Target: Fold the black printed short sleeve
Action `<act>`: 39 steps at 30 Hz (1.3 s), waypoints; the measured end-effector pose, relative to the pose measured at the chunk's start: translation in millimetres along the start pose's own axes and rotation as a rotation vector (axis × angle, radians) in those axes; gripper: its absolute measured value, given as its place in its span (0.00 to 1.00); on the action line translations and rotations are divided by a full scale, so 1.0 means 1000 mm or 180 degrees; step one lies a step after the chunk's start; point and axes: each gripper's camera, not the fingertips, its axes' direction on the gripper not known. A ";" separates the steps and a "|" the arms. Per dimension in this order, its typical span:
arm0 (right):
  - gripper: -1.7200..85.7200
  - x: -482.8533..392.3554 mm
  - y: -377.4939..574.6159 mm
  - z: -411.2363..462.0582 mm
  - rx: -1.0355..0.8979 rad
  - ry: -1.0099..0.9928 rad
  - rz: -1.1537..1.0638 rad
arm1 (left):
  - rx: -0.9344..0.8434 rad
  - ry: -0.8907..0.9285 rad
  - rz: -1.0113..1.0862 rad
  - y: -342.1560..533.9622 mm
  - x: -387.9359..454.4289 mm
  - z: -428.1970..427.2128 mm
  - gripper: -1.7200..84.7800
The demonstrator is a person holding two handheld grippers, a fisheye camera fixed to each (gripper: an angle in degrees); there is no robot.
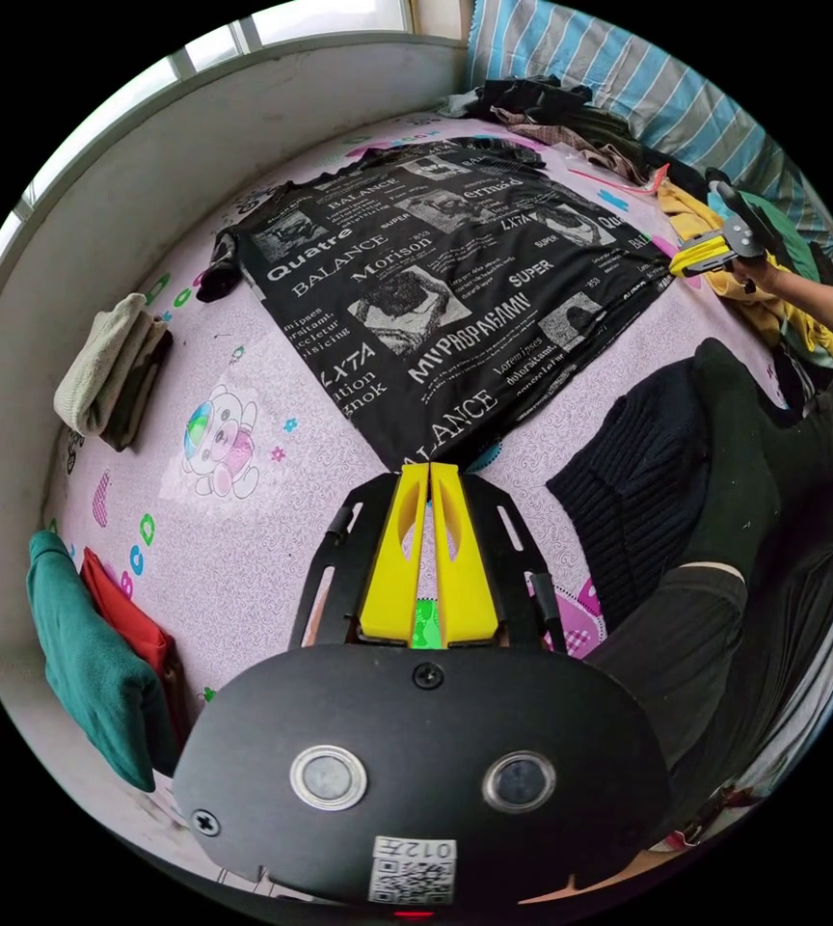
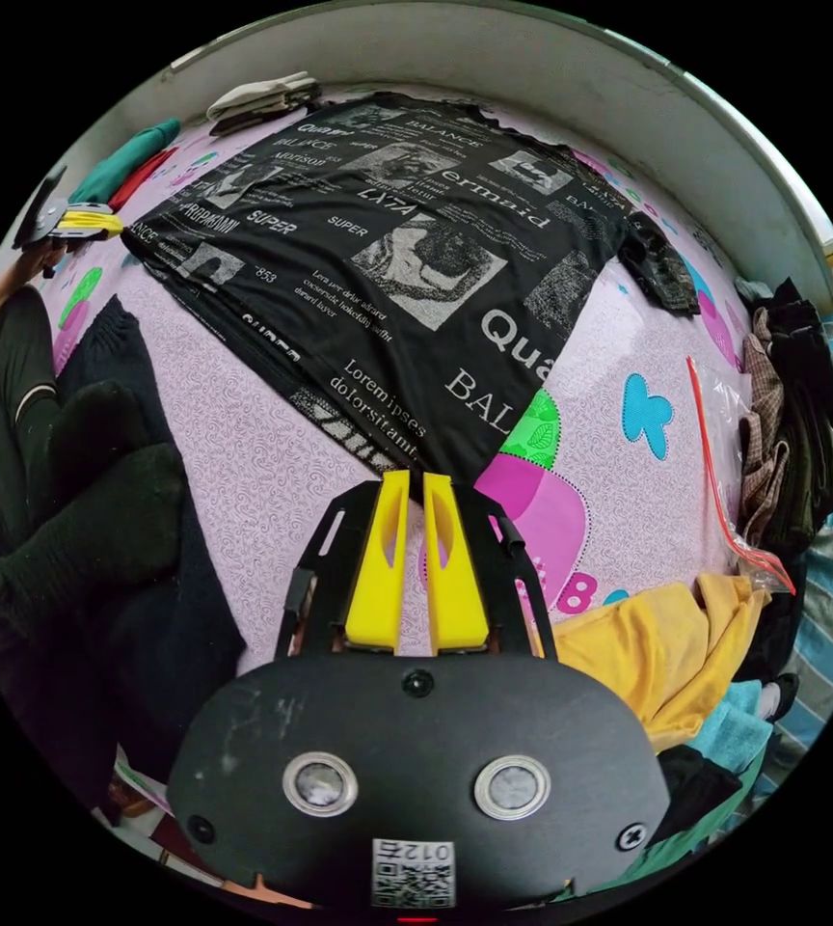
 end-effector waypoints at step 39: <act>0.01 0.149 0.008 -0.002 -0.0117 -0.0676 0.0430 | -0.0651 -0.0116 0.0537 -0.067 -0.005 0.011 0.03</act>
